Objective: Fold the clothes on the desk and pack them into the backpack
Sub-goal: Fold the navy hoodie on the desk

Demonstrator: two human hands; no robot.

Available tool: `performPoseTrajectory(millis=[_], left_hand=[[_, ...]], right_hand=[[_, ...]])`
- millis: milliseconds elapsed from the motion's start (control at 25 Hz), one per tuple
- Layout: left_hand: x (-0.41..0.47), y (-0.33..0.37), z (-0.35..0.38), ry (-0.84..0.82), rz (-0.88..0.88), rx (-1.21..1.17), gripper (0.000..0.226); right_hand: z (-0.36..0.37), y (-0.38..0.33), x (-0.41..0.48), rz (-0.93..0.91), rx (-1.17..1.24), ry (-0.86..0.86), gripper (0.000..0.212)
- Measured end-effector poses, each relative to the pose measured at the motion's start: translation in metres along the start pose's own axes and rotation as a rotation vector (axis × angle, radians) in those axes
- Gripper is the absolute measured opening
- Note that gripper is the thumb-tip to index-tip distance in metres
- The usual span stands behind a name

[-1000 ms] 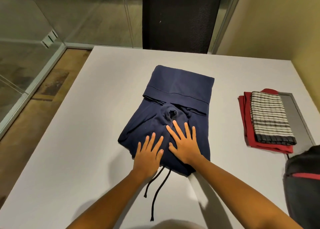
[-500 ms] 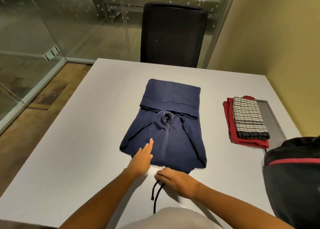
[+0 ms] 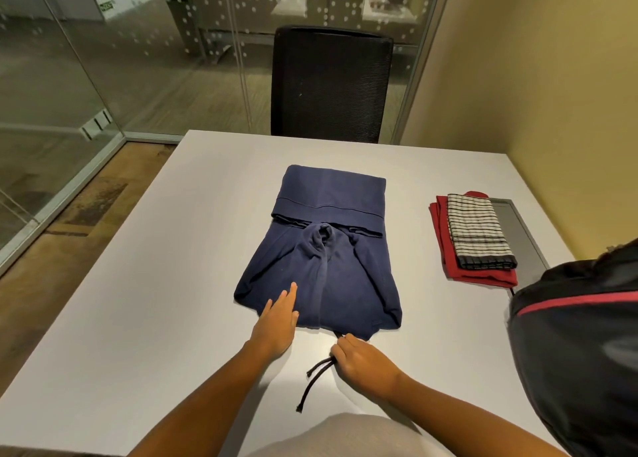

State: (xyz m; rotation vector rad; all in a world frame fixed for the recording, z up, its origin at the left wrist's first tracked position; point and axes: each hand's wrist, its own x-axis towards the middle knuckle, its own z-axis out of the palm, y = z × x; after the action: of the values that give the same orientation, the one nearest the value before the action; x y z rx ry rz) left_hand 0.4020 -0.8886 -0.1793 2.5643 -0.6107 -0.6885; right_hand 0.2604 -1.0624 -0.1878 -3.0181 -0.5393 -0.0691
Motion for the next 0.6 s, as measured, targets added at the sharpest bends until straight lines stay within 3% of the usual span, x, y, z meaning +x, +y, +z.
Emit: performPoseTrajectory(millis=[160,320,440,520,600], left_hand=[[0.002,0.001,0.001,-0.002,-0.034,0.014,0.061],[0.000,0.024,-0.013,0.058,-0.078,0.053,0.063],[0.009,0.057,-0.034,0.277,-0.124,0.135,0.063],[0.022,0.079,-0.044,0.405,-0.042,0.072,0.055],[0.038,0.099,-0.047,0.409,0.179,0.096,0.043]], right_hand=[[-0.001,0.020,-0.028,0.109,0.101,-0.012,0.005],[-0.022,0.037,-0.055,0.394,0.330,0.037,0.018],[-0.034,0.029,-0.049,0.779,0.636,0.239,0.011],[-0.038,0.024,-0.037,1.038,0.839,0.402,0.009],[-0.047,0.025,-0.024,1.238,0.967,0.459,0.009]])
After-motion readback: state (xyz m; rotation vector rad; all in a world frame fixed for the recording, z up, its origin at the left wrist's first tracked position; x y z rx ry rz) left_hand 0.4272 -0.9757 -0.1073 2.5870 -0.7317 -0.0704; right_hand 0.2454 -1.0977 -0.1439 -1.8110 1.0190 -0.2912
